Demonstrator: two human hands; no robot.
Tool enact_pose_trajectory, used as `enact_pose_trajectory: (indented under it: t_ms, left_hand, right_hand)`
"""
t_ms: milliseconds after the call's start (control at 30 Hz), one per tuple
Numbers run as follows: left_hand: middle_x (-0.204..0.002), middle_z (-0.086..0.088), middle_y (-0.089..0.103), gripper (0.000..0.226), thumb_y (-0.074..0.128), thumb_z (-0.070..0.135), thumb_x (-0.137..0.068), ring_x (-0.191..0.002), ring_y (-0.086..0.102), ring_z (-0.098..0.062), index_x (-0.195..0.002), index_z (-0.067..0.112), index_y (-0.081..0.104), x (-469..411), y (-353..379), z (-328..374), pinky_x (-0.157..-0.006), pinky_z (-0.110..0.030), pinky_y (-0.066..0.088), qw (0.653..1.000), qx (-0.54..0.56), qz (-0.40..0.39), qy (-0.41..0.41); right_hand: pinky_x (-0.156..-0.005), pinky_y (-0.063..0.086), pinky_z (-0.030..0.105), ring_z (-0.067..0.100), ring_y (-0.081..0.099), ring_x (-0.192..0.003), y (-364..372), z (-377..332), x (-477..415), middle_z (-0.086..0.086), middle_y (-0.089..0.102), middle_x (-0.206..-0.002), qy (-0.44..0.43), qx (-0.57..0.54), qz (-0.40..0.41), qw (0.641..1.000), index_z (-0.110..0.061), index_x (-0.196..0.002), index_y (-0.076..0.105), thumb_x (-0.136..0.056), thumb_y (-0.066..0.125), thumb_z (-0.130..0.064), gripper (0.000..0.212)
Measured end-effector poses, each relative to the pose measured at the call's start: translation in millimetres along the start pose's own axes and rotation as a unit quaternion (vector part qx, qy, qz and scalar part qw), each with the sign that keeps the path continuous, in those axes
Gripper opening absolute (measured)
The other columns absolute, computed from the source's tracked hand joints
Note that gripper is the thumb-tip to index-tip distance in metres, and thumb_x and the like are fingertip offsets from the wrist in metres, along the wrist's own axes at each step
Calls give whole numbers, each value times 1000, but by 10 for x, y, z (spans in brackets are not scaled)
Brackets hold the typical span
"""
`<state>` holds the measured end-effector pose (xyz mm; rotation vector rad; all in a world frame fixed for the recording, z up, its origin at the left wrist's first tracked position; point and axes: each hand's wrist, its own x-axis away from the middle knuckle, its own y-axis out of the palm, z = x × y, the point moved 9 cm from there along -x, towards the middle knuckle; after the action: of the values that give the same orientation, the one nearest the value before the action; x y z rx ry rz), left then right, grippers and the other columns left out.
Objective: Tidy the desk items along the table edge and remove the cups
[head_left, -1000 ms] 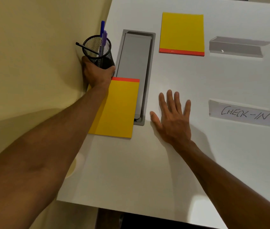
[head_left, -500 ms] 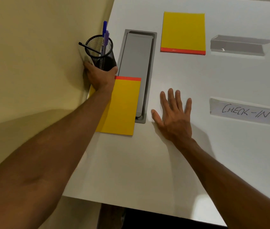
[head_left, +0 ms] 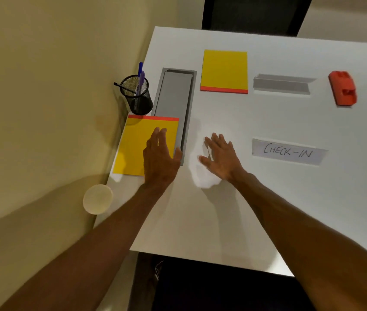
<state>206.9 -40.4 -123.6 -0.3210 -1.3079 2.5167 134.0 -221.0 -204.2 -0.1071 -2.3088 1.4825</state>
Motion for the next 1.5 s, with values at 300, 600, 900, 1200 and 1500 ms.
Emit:
enact_pose_trajectory:
  t_ms: [300,600,900,1200,1500]
  left_hand:
    - [-165,-8,7,74,45,50,-97,-152,7,-28,-157,23,12,610,-218,884,-122,-46,13,986,-101,-98,85]
    - [-164,-2,-11,74,30,61,-97,-152,-9,-24,-156,32,-5,1362,-431,1977,-122,-49,0,969,-123,-132,167]
    - [-165,-3,-5,75,28,61,-96,-153,-1,-26,-157,29,-3,2042,-501,2825,-122,-52,5,944,-122,-155,262]
    - [-165,1,-8,80,13,70,-88,-152,-4,-24,-156,32,-7,3015,-500,3691,-123,-50,4,895,-100,-193,391]
    - [-165,2,-11,75,17,69,-94,-152,-7,-23,-154,36,-12,4371,-36,4811,-123,-49,0,813,-59,-256,520]
  right_hand:
    - [-121,-1,48,26,-7,-153,-836,47,981,3,-2,-166,-27,20,75,997,-24,-157,17,-100,35,-56,68]
    - [-121,18,55,26,8,-153,-1576,381,2152,4,13,-165,-26,0,146,989,-23,-155,29,-97,51,-49,67]
    - [-121,8,48,26,2,-153,-2041,912,3427,4,6,-166,69,-22,189,979,-23,-157,18,-100,40,-53,68]
    - [-121,9,48,25,1,-153,-2167,1214,5077,4,4,-166,203,-35,243,948,-26,-158,16,-100,38,-55,69]
    - [-123,11,50,26,1,-153,-2190,1898,6814,7,4,-166,328,-20,285,900,-24,-158,17,-100,36,-56,69]
